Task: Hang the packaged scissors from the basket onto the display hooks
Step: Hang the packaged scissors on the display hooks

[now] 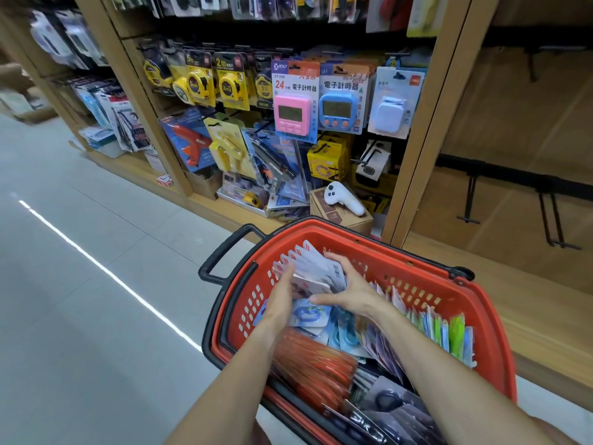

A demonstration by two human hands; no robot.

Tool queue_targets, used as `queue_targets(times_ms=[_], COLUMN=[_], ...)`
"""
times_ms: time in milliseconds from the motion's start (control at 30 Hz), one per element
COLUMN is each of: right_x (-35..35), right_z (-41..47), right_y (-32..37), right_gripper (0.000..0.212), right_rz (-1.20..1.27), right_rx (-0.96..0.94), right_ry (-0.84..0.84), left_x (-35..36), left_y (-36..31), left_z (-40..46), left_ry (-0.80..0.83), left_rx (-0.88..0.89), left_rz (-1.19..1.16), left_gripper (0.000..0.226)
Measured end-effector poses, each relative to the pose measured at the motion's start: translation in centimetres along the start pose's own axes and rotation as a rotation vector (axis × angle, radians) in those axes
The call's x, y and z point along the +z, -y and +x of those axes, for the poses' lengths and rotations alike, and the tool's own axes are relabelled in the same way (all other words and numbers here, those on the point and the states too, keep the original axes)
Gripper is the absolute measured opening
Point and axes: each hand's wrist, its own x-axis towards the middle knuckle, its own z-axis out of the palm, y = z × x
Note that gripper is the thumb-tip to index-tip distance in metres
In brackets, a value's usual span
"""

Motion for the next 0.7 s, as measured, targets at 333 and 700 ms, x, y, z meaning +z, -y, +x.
queue_targets(times_ms=[333, 700], right_x=[0.8, 1.2], right_z=[-0.2, 0.4], right_y=[0.5, 0.0], right_gripper=[0.068, 0.026], right_rz=[0.099, 0.149], right_rx=[0.105, 0.106], right_ry=[-0.029, -0.127], left_x=[-0.3, -0.4], left_y=[-0.2, 0.9], left_z=[1.8, 1.1], left_ry=[0.072, -0.044], left_rx=[-0.106, -0.111], left_rz=[0.121, -0.030], left_gripper=[0.124, 0.092])
